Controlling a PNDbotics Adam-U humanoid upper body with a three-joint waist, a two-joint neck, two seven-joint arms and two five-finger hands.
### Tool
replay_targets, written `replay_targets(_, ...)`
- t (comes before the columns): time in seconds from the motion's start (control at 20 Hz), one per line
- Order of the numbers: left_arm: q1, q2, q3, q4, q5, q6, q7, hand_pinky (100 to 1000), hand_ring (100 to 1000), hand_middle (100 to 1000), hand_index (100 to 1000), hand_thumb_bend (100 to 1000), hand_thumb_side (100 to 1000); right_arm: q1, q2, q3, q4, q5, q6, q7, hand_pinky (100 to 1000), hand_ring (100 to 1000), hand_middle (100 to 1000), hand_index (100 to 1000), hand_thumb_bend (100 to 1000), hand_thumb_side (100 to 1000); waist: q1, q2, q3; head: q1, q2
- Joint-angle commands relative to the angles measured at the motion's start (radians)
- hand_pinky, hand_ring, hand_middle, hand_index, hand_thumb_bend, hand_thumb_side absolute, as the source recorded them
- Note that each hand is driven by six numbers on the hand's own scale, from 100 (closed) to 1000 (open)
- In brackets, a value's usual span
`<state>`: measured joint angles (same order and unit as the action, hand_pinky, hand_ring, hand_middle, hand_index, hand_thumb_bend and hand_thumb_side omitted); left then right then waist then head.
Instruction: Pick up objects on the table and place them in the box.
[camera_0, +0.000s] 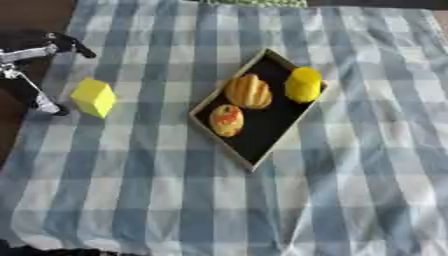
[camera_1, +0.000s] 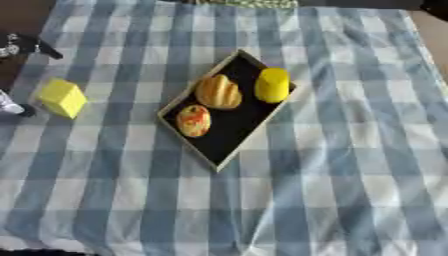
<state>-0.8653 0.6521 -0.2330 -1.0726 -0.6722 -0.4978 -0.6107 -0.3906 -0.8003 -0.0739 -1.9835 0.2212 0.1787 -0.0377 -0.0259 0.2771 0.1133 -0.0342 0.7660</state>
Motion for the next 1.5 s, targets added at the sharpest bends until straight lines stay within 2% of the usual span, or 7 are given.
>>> replay_targets(0.05,-0.034,-0.010,0.004,0.031,-0.020,-0.093,-0.091,905,937,815,933,634,100,-0.009,-0.011,-0.015,-0.016,-0.008,0.010,-0.002,890,983,674,812,100,465,0.018,-0.017,-0.003,0.004,0.004)
replay_targets(0.55,-0.076,-0.076,0.025,0.084,-0.075,-0.072,-0.069,877,901,764,910,570,100,-0.004,0.008,-0.010,-0.016,-0.012,0.038,0.015,889,985,666,796,100,456,0.026,-0.006,-0.012,0.018,0.004)
replay_targets(0.75,-0.072,-0.071,0.029,0.069,-0.085,-0.054,-0.059,835,814,629,845,572,100,0.002,0.012,-0.011,-0.016,-0.012,0.052,0.019,889,985,662,792,100,456,0.030,-0.001,-0.012,0.020,0.004)
replay_targets(1.1,-0.070,-0.074,0.028,0.066,-0.134,-0.023,0.002,736,573,391,636,580,100,0.004,0.021,-0.012,-0.016,-0.016,0.057,0.021,888,985,660,789,100,466,0.029,-0.001,-0.012,0.022,0.004)
replay_targets(1.2,-0.070,-0.074,0.026,0.061,-0.144,-0.020,0.019,718,551,352,596,580,100,0.006,0.023,-0.013,-0.016,-0.017,0.059,0.019,888,986,659,789,100,470,0.029,-0.002,-0.012,0.024,0.004)
replay_targets(1.3,-0.070,-0.073,0.026,0.056,-0.154,-0.017,0.035,693,531,336,571,562,100,0.006,0.026,-0.014,-0.016,-0.019,0.059,0.018,888,986,659,790,100,474,0.029,-0.003,-0.011,0.025,0.004)
replay_targets(1.5,-0.072,-0.073,0.028,0.031,-0.147,-0.019,0.056,691,543,388,623,494,100,0.011,0.029,-0.014,-0.016,-0.022,0.063,0.020,887,986,658,789,100,473,0.028,-0.007,-0.011,0.025,0.004)
